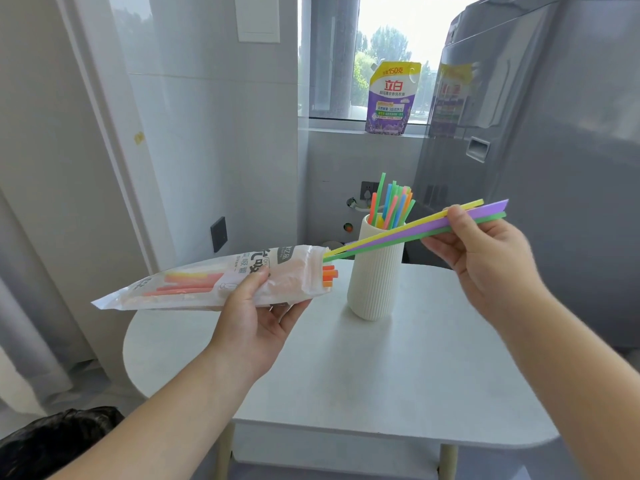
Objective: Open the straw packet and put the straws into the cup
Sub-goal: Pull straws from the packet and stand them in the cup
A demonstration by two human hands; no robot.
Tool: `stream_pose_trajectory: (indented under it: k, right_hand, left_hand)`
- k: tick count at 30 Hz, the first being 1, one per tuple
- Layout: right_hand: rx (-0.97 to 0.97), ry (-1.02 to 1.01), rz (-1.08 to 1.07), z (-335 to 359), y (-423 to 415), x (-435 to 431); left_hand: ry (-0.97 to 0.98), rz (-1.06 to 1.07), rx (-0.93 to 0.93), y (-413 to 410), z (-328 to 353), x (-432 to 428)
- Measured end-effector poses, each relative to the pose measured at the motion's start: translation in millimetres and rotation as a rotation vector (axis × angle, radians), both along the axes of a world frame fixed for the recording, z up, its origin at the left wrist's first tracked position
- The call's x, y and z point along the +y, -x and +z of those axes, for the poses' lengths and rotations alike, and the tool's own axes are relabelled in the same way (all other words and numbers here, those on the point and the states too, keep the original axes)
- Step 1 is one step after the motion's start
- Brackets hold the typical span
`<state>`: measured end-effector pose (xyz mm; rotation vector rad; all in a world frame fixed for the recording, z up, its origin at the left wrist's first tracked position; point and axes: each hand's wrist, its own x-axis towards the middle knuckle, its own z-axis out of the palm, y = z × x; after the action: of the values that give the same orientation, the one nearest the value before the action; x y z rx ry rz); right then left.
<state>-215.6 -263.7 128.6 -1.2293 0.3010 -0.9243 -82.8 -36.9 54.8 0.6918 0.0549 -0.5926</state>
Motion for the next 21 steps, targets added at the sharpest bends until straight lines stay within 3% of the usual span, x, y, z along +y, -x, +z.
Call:
stream_pose_trajectory:
  k: [12, 21]
  right_hand:
    - [-0.051, 0.354, -0.417, 38.2, 32.8, -31.5]
    - [-0.075, 0.458, -0.497, 50.7, 37.5, -31.0]
  left_hand:
    - [0.002, 0.009, -0.008, -2.2, -3.9, -3.0]
    - [-0.022, -0.013, -0.031, -1.2, -7.6, -2.4]
